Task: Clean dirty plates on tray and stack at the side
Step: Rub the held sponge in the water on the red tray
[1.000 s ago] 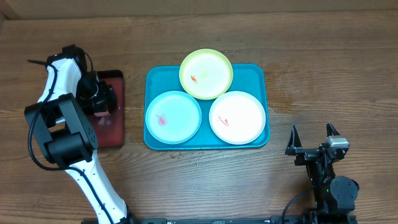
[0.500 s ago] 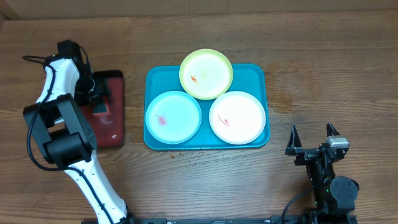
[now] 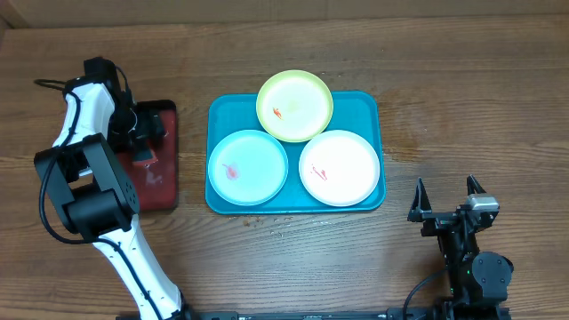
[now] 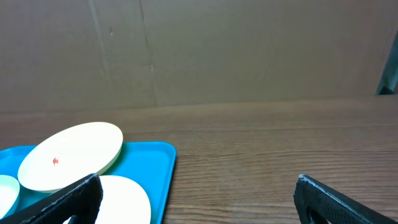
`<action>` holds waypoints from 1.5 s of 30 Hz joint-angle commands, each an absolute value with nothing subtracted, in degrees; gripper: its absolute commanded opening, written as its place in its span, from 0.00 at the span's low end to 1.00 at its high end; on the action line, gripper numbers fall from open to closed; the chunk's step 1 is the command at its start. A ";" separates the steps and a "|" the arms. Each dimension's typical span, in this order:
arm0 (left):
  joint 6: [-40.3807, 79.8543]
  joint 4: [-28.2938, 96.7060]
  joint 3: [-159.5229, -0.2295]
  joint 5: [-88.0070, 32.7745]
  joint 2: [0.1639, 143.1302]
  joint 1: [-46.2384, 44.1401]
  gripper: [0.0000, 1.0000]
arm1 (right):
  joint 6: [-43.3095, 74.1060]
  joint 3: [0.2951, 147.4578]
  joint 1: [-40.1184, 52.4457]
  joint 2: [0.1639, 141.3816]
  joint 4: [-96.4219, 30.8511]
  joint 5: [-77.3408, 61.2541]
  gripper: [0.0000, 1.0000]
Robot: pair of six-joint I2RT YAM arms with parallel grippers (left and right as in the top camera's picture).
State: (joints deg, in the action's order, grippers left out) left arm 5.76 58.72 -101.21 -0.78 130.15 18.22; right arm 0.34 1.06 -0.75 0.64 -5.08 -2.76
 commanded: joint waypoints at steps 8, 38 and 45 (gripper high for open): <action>5.76 64.75 -101.38 -1.04 131.24 18.33 0.61 | 0.16 0.45 -0.82 0.23 -4.62 -3.09 1.00; 5.74 52.27 -101.38 -1.04 131.24 18.35 0.04 | 0.16 0.45 -0.82 0.23 -4.62 -3.09 1.00; 5.76 57.39 -101.38 -1.06 131.24 18.35 1.00 | 0.16 0.45 -0.82 0.23 -4.62 -3.09 1.00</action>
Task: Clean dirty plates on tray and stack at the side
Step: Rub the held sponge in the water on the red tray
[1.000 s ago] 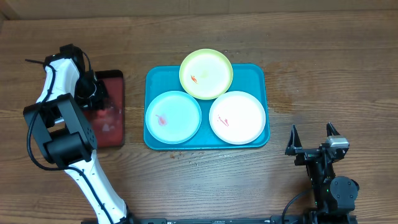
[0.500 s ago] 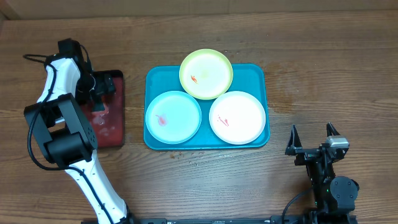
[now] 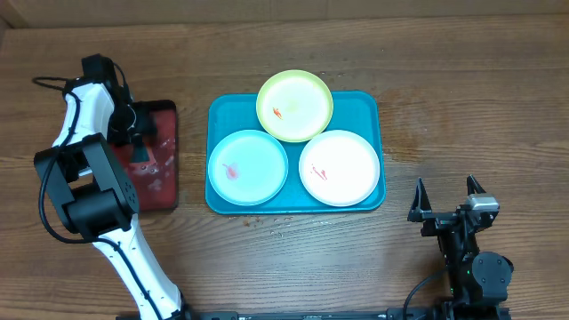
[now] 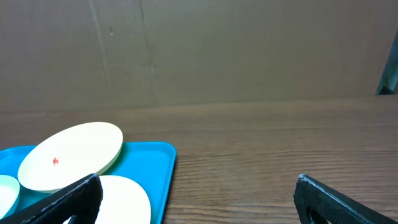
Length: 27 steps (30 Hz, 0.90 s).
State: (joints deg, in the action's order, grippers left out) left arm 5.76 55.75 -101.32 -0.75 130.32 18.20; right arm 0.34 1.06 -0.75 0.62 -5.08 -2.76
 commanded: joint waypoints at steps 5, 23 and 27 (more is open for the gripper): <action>5.76 63.66 -101.38 -1.08 131.24 18.35 1.00 | 0.16 0.45 -0.82 0.23 -4.62 -3.09 1.00; 5.74 63.83 -101.38 -1.02 131.24 18.35 1.00 | 0.16 0.45 -0.82 0.23 -4.62 -3.09 1.00; 5.74 59.13 -101.38 -1.02 131.24 18.39 1.00 | 0.16 0.45 -0.82 0.23 -4.62 -3.09 1.00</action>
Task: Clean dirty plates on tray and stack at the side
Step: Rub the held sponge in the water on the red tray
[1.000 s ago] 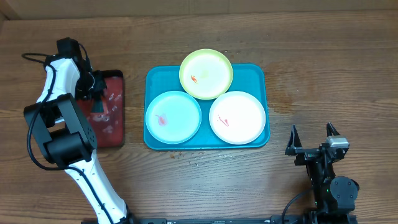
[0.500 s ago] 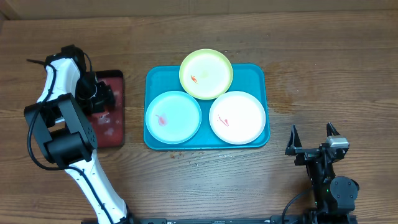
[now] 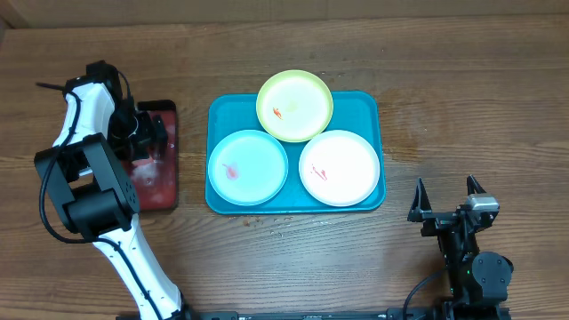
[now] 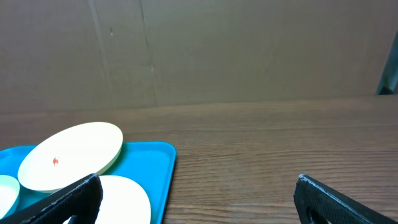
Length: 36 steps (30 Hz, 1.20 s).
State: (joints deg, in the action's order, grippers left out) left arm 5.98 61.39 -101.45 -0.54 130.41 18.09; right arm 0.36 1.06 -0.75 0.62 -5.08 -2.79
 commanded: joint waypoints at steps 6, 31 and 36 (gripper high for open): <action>5.74 55.44 -101.38 -1.04 131.24 18.33 0.90 | 0.16 0.45 -0.82 0.23 -4.62 -3.09 1.00; 5.76 64.18 -101.38 -1.02 131.24 18.35 0.10 | 0.16 0.45 -0.82 0.23 -4.62 -3.09 1.00; 5.74 61.69 -101.38 -1.02 131.24 18.35 1.00 | 0.16 0.45 -0.82 0.23 -4.62 -3.09 1.00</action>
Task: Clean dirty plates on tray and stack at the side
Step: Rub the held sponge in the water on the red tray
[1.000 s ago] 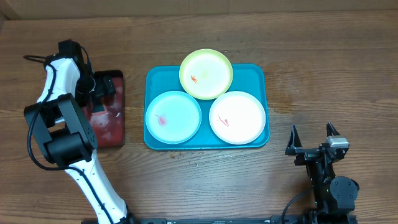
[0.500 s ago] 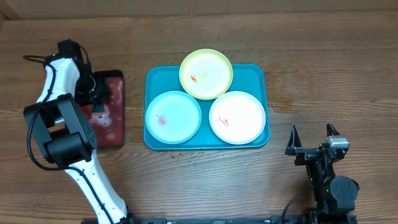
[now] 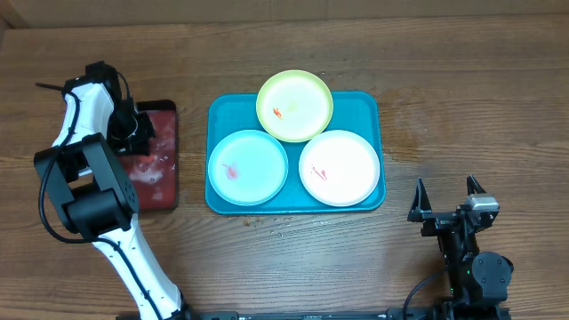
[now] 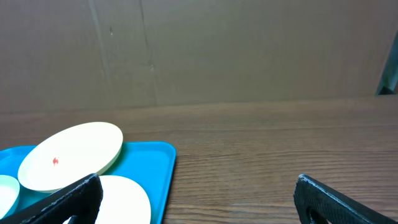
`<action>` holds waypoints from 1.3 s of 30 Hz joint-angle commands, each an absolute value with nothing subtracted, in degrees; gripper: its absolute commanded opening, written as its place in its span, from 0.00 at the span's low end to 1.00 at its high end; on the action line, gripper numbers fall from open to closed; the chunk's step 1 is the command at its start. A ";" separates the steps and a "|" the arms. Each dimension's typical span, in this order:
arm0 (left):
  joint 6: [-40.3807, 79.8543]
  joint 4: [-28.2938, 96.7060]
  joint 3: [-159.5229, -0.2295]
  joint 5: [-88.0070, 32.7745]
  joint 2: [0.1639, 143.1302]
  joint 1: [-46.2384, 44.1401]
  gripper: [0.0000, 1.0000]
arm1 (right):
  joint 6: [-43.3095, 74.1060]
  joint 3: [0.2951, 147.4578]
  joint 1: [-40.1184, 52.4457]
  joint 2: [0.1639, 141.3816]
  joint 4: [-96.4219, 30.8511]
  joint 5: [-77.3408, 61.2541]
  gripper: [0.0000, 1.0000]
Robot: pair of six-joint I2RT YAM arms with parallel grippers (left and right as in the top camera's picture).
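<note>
A blue tray [image 3: 373, 105] holds three plates, each with a small red smear: a yellow-green plate [image 3: 294, 106] at the back, a light blue plate [image 3: 248, 167] front left and a white plate [image 3: 340, 168] front right. The right wrist view shows the yellow-green plate [image 4: 71, 155], the white plate [image 4: 124, 202] and the tray [image 4: 152, 168]. My left gripper [image 3: 133, 132] is down on a dark red pad [image 3: 153, 173] left of the tray; the wrist hides its jaws. My right gripper [image 3: 444, 185] [image 4: 198, 186] rests open and empty near the front right edge.
The wooden table [image 3: 462, 80] runs bare to the right of the tray and behind it. A brown cardboard wall [image 4: 249, 50] stands at the far edge. The left arm's white links [image 3: 107, 222] lie along the table's left side.
The dark mass of my left gripper on the red pad looks narrower and sits slightly further left. The pad shows a few more pale flecks. Plates, tray and right arm are unchanged.
Through all the moments my left gripper stayed on the back half of the red pad, shifting only slightly. Pale flecks on the pad grew from a few to many. The three plates stayed on the tray and my right gripper stayed parked and open.
</note>
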State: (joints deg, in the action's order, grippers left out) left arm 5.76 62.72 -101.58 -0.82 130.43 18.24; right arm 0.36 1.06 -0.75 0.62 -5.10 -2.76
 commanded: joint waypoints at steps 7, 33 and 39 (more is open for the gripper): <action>5.72 59.29 -101.49 -0.38 131.22 18.35 1.00 | 0.16 0.45 -0.82 0.23 -4.62 -3.09 1.00; 5.78 91.83 -144.33 -1.32 131.11 18.31 0.04 | 0.16 0.45 -0.82 0.23 -4.62 -3.09 1.00; 8.36 94.98 -138.28 -1.30 131.26 18.28 0.04 | 0.16 0.45 -0.82 0.23 -4.62 -3.09 1.00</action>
